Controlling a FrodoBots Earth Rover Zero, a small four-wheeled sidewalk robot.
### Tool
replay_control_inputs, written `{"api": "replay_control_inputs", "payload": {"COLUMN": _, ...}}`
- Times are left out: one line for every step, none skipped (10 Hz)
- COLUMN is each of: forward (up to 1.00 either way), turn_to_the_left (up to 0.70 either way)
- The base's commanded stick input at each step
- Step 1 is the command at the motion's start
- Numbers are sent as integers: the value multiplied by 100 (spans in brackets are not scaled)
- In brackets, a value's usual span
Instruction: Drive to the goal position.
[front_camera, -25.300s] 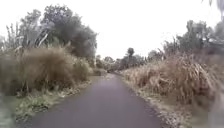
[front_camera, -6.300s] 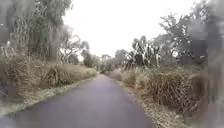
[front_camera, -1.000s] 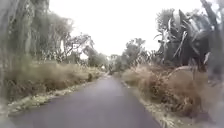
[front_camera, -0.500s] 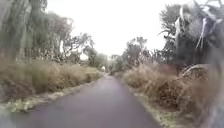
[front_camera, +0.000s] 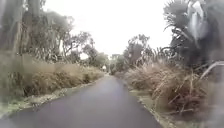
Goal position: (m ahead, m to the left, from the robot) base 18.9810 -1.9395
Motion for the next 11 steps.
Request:
{"api": "replay_control_inputs", "payload": {"forward": 85, "turn_to_the_left": 0}}
{"api": "replay_control_inputs", "payload": {"forward": 85, "turn_to_the_left": 0}}
{"api": "replay_control_inputs", "payload": {"forward": 85, "turn_to_the_left": 0}}
{"api": "replay_control_inputs", "payload": {"forward": 85, "turn_to_the_left": 0}}
{"api": "replay_control_inputs", "payload": {"forward": 85, "turn_to_the_left": 0}}
{"api": "replay_control_inputs", "payload": {"forward": 85, "turn_to_the_left": 0}}
{"api": "replay_control_inputs", "payload": {"forward": 85, "turn_to_the_left": 0}}
{"api": "replay_control_inputs", "payload": {"forward": 85, "turn_to_the_left": 0}}
{"api": "replay_control_inputs", "payload": {"forward": 85, "turn_to_the_left": 0}}
{"api": "replay_control_inputs", "payload": {"forward": 85, "turn_to_the_left": 0}}
{"api": "replay_control_inputs", "payload": {"forward": 85, "turn_to_the_left": 0}}
